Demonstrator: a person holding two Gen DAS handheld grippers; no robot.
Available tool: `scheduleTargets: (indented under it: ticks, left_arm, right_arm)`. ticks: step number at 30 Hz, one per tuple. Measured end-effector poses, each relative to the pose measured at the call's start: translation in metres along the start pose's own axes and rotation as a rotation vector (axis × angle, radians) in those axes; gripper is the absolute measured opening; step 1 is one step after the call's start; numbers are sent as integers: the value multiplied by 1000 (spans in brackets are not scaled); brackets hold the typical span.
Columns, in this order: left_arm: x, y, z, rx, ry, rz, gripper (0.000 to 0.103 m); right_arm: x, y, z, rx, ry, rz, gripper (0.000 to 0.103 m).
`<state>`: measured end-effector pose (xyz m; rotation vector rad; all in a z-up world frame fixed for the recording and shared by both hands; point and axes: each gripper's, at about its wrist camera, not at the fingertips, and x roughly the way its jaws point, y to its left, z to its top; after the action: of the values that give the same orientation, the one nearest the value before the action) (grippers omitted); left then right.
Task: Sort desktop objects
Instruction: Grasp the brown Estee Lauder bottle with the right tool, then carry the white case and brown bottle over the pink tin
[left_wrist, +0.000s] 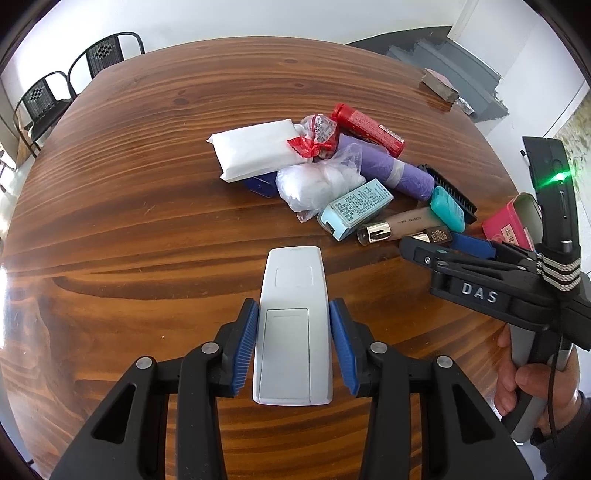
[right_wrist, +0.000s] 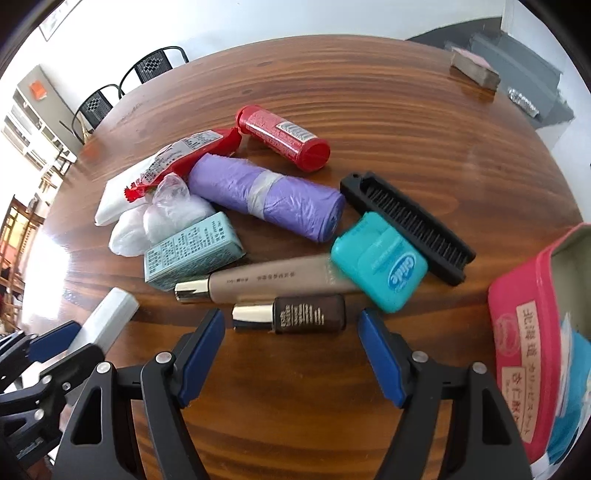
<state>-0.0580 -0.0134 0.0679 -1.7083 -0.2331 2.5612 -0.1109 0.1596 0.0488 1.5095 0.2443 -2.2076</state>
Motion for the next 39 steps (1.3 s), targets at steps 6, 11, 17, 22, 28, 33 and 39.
scheduleTargets:
  ticks: [6, 11, 17, 22, 28, 33, 39]
  left_arm:
    - [-8, -4, -1, 5, -14, 1, 43]
    - [-19, -9, -1, 18, -32, 7, 43]
    - [-34, -23, -4, 43, -55, 11, 43]
    - [-47, -47, -8, 88, -72, 11, 43]
    - [-60, -82, -12, 164, -95, 4, 43]
    - [-65, -116, -17, 219, -101, -25, 43]
    - [-64, -156, -26, 288, -96, -56, 43]
  right_arm:
    - [-5, 1, -6, -30, -15, -44, 65]
    - [-21, -6, -15, -26, -39, -25, 65]
    - [-55, -20, -24, -10, -93, -7, 65]
    - [-86, -37, -35, 25, -148, 3, 65]
    - [-113, -66, -55, 93, -201, -9, 65]
    - [-126, -105, -75, 181, -218, -44, 65]
    - [-137, -157, -103, 290, -215, -87, 65]
